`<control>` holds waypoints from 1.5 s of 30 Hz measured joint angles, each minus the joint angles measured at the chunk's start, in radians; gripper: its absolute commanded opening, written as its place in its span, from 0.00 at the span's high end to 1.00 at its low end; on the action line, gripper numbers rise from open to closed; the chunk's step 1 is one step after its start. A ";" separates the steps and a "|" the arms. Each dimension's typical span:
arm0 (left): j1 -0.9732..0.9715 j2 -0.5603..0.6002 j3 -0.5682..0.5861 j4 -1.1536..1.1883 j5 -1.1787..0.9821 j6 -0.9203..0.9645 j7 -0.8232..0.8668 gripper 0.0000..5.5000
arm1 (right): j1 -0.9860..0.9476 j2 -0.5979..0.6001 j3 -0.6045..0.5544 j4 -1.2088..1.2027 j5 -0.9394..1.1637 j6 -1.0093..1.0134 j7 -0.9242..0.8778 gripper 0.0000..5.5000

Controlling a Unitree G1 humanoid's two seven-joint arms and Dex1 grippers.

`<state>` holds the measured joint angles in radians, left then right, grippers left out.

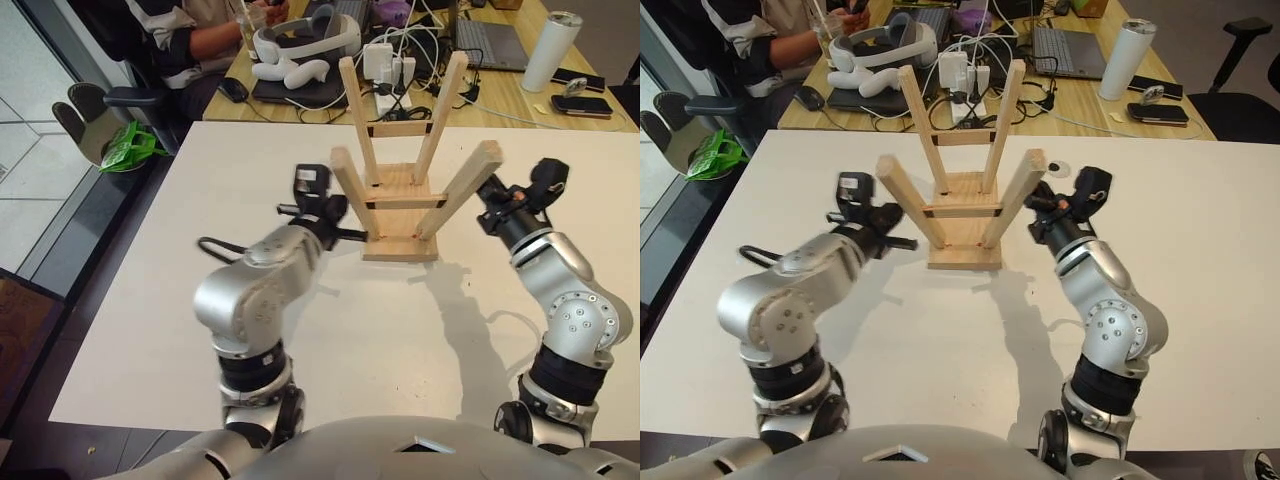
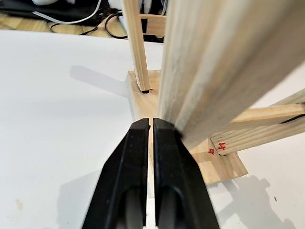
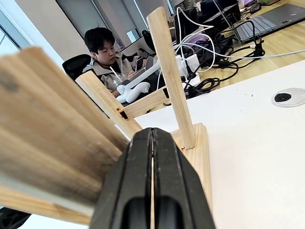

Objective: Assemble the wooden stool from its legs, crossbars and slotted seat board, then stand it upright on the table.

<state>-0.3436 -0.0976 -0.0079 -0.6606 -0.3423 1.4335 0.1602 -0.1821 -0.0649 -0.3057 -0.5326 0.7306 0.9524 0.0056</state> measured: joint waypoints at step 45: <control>-0.044 0.038 0.218 -0.002 0.006 -0.053 -0.058 0.75 | 0.019 -0.508 0.250 -0.134 -0.658 -0.543 -0.093 0.70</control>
<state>-0.3880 -0.0593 0.2100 -0.6625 -0.3359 1.3801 0.1024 -0.1635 -0.5729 -0.0554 -0.6665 0.0724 0.4099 -0.0877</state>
